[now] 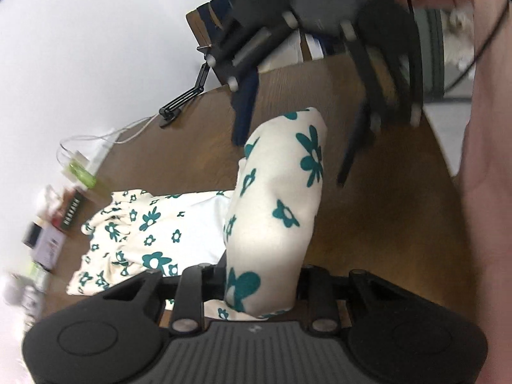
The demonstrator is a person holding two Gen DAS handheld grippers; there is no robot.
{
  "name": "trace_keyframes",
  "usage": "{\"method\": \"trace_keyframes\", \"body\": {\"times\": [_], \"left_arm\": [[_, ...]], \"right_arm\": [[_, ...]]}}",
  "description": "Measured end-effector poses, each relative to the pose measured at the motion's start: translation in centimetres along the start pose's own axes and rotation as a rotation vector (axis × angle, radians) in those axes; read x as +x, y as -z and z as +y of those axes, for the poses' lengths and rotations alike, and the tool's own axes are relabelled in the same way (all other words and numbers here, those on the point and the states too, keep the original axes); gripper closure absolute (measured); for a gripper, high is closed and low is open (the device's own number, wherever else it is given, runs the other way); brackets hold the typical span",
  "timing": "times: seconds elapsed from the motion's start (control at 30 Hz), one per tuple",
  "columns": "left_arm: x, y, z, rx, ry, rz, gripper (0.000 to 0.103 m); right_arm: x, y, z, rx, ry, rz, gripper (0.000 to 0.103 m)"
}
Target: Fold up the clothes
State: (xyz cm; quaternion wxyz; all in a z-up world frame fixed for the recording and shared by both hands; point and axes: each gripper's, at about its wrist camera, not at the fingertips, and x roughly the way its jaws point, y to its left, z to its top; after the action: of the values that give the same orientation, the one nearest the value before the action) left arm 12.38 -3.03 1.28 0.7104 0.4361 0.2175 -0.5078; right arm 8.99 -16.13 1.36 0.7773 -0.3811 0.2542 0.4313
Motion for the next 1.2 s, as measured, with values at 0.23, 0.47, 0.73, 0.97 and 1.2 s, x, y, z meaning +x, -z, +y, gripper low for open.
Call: {"method": "trace_keyframes", "body": {"times": [0.23,0.47,0.73,0.97,1.2], "left_arm": [[-1.2,-0.2,1.3,-0.12,0.177,-0.008,0.077],[-0.6,1.4,7.6,-0.496,0.403,-0.029,0.06],[3.0,4.5,12.5,-0.869,0.325,-0.034,0.033],[2.0,5.2,13.3,-0.94,0.186,-0.057,0.03],[-1.5,5.1,8.5,-0.923,-0.05,-0.096,0.023]], "right_arm": [[1.7,-0.2,0.7,0.029,-0.114,-0.019,0.074],[2.2,1.1,-6.5,0.474,-0.448,-0.059,0.08],[5.9,5.2,-12.4,0.941,-0.539,-0.077,0.077],[7.0,7.4,-13.9,1.119,-0.495,-0.119,0.065],[3.8,6.8,-12.5,1.079,-0.318,-0.162,0.062]]}}
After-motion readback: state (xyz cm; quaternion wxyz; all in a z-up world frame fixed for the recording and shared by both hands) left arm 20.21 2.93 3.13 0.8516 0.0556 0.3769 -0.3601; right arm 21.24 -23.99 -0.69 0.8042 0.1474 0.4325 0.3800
